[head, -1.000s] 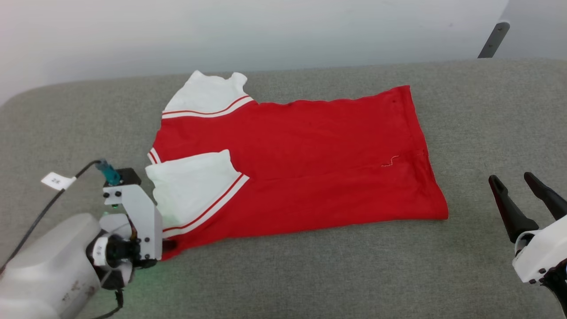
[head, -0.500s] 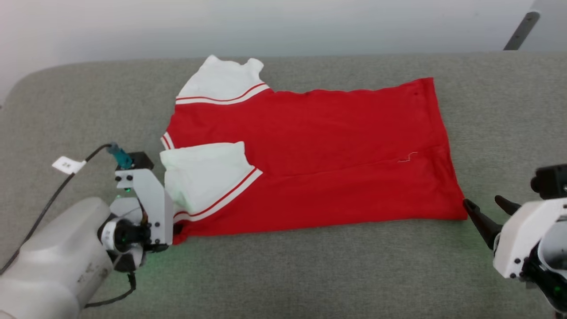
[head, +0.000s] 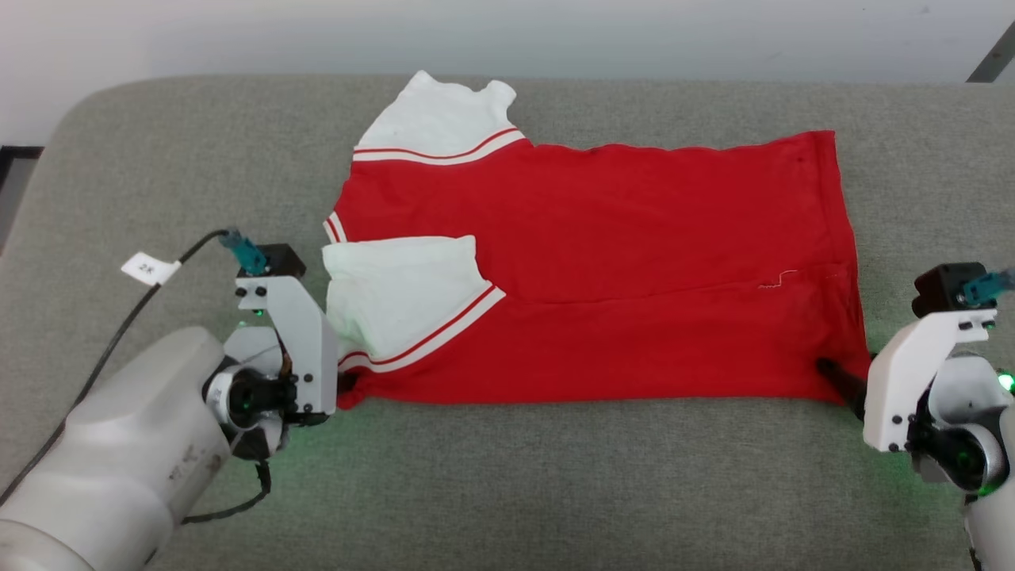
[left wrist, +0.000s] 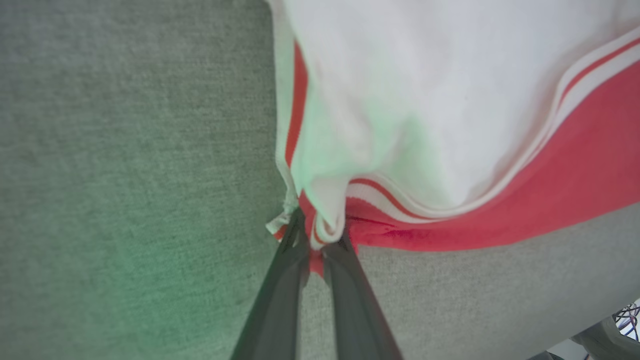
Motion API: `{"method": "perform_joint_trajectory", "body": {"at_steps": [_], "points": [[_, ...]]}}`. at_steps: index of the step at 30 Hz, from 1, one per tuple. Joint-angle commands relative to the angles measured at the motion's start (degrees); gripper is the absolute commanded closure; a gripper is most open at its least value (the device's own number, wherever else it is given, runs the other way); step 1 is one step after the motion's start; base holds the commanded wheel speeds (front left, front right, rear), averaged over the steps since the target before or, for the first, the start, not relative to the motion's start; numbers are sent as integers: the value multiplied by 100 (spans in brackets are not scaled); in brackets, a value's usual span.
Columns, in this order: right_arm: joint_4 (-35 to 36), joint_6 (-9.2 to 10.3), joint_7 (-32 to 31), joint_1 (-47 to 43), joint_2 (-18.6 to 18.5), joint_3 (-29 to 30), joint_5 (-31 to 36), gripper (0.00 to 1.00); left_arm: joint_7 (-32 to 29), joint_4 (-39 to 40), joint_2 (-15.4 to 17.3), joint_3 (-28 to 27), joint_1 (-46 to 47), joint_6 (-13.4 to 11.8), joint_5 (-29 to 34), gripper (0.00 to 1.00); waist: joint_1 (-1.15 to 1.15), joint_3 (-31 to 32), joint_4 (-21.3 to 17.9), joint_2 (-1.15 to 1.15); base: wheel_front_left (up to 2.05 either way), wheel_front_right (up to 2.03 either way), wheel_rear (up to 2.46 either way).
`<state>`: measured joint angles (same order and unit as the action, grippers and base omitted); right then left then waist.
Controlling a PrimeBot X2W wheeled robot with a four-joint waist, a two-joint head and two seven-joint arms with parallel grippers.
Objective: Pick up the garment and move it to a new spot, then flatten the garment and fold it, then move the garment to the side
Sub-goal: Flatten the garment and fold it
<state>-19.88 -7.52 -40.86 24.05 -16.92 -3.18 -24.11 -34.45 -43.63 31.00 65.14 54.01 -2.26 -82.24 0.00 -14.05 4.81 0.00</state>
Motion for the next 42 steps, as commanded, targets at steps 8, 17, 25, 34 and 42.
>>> {"method": "perform_joint_trajectory", "body": {"at_steps": [8, 17, 25, 34, 42], "points": [[-908, 6, -134, 246, -77, -489, -187, 100, 86, -286, -162, -13, -39, 66, -23, 100, 0, -47, 46, 0, 0, 0, 0], [-794, 8, -110, 318, -519, -710, -496, 100, -227, -131, 211, -96, 57, -64, -138, 100, 0, 198, 42, 0, 0, 0, 0], [-260, 8, -400, 98, -835, -856, -742, 100, -439, 562, 601, -52, -59, -416, -113, 100, 0, 450, 94, 0, 0, 0, 0], [630, 7, -1031, -577, -1058, -697, -958, 100, -648, 1942, 1134, 91, -464, -1108, -99, 100, 0, 612, 134, 0, 0, 0, 0], [937, 7, -1138, -1047, -875, -463, -801, 100, -473, 2593, 1197, 197, -921, -1388, -119, 100, 0, 555, 111, 0, 0, 0, 0]]}}
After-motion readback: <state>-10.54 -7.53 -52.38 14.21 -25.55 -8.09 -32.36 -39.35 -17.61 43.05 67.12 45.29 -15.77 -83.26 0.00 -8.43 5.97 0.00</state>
